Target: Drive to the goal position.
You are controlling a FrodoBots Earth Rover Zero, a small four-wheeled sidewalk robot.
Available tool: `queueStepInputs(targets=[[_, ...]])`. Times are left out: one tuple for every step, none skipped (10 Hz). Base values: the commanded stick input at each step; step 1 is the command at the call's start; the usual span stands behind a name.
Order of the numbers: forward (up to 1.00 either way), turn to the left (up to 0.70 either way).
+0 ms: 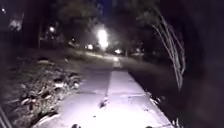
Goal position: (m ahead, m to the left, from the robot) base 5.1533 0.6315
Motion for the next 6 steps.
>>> queueStepInputs(targets=[[0.30,0.00],[0.30,0.00],[0.30,0.00],[0.30,0.00],[0.30,0.00],[0.30,0.00]])
